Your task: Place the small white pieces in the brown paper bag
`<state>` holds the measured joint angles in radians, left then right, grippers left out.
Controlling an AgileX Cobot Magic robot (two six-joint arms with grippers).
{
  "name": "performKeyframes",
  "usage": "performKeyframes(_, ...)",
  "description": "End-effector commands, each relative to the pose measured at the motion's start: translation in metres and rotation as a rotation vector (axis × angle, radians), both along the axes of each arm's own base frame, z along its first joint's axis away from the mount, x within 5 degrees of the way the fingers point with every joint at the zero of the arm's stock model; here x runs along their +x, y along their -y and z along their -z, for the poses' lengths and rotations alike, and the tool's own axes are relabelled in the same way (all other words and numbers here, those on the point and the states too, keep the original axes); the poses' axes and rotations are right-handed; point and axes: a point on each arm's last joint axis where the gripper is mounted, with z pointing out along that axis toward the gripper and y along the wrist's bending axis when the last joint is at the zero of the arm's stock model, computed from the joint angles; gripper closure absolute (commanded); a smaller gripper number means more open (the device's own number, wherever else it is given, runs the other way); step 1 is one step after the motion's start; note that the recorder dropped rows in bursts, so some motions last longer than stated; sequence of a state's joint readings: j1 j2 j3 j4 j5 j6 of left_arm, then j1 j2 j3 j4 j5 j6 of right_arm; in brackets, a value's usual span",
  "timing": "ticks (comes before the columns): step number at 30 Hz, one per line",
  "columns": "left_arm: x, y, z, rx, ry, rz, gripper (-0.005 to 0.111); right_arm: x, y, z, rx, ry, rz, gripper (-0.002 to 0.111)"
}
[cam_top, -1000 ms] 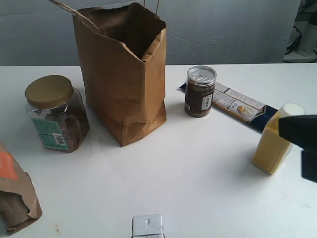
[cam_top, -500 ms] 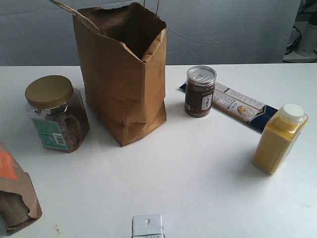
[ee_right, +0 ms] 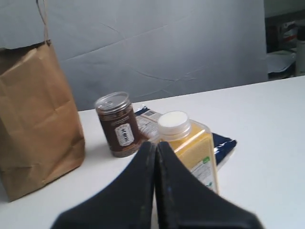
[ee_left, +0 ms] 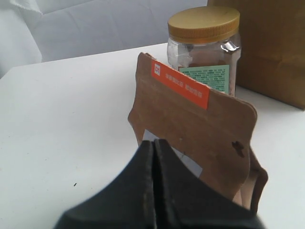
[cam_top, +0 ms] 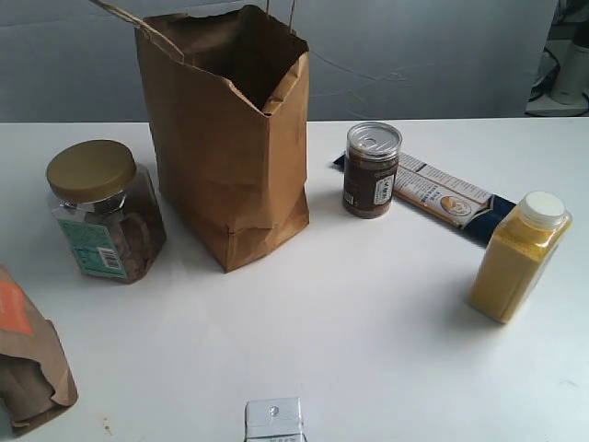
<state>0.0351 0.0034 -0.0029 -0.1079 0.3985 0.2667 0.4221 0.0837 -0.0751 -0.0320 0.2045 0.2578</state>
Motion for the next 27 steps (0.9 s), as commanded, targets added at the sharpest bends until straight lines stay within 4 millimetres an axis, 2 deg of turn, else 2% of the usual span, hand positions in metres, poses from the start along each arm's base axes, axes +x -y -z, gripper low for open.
performKeyframes(1, 0.0, 0.0004, 0.0002, -0.011, 0.007, 0.003, 0.107, -0.0036, 0.0037, 0.0138, -0.069, 0.08, 0.033, 0.108)
performKeyframes(7, 0.0, 0.0004, 0.0002, -0.011, 0.007, 0.003, 0.107, -0.0029, 0.0036, 0.0156, -0.124, 0.12, 0.032, 0.108)
performKeyframes(27, 0.0, 0.0004, 0.0002, -0.011, 0.007, 0.003, 0.107, -0.0028, 0.0036, 0.0146, -0.132, 0.135, 0.032, 0.108)
